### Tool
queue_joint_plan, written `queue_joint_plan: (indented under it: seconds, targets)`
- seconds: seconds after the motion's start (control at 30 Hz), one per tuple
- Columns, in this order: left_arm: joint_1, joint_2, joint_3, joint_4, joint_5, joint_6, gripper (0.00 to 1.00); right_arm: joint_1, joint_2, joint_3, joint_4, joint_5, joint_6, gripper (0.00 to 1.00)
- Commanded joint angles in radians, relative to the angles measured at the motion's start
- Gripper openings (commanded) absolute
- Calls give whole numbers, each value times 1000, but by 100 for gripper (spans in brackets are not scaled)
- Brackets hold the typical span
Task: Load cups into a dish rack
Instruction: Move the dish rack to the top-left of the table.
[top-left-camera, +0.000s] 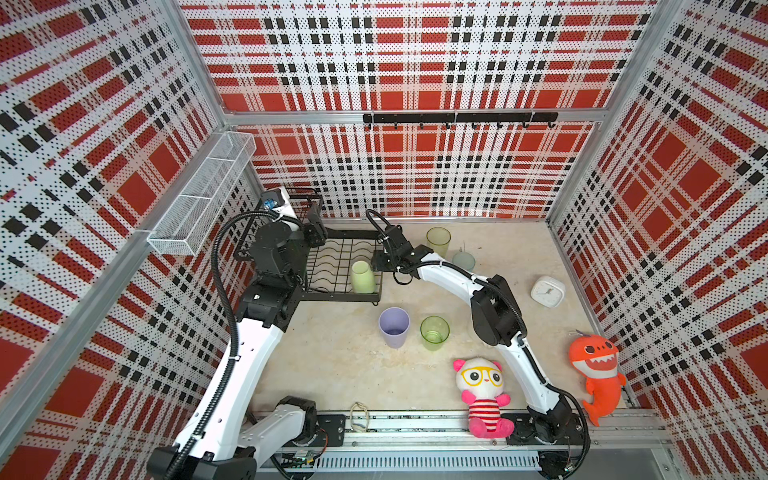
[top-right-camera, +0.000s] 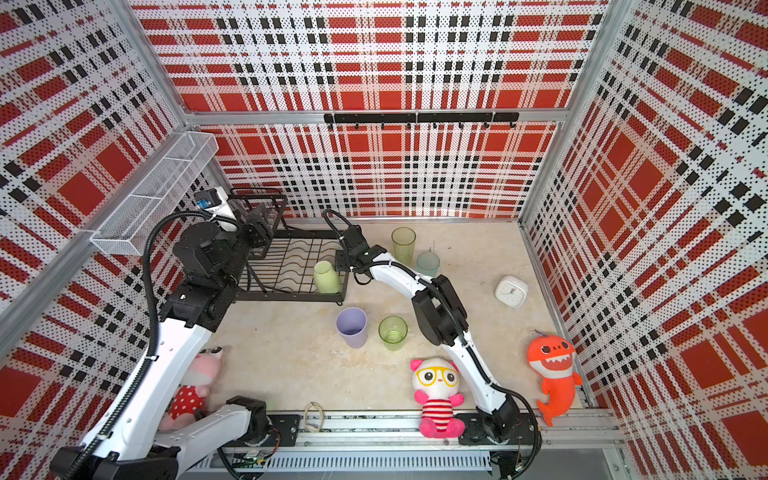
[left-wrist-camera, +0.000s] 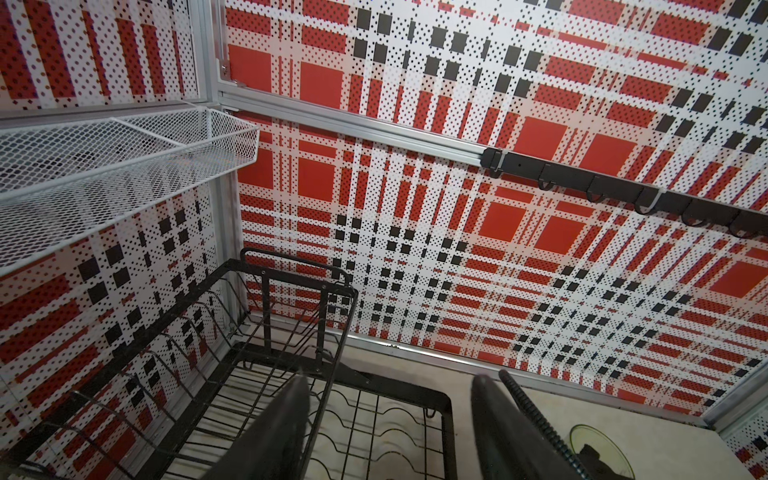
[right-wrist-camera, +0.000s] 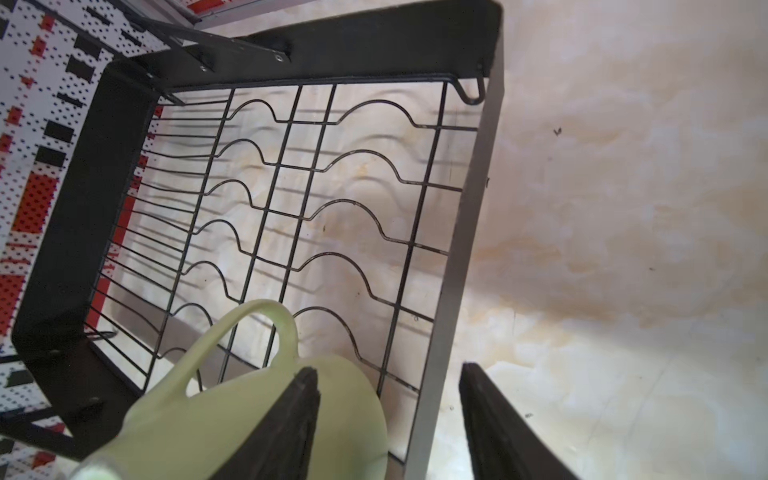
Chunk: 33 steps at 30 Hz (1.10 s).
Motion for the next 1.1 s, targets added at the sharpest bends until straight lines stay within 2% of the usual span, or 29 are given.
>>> queue_joint_plan:
  seconds: [0.0, 0.13, 0.4, 0.53, 1.07]
  targets:
    - [-6, -15, 3, -11, -11, 11, 65, 0, 18, 33, -20, 12, 11, 56]
    - [-6, -13, 7, -11, -12, 9, 65, -4, 27, 33, -31, 5, 11, 47]
    - [-18, -3, 18, -10, -19, 11, 65, -7, 34, 27, -52, 23, -2, 41]
    - [-21, -7, 16, -11, -29, 15, 65, -9, 35, 27, -60, 31, -11, 32]
    - [-27, -4, 10, -10, -52, 17, 65, -9, 8, 22, -124, 175, -57, 14]
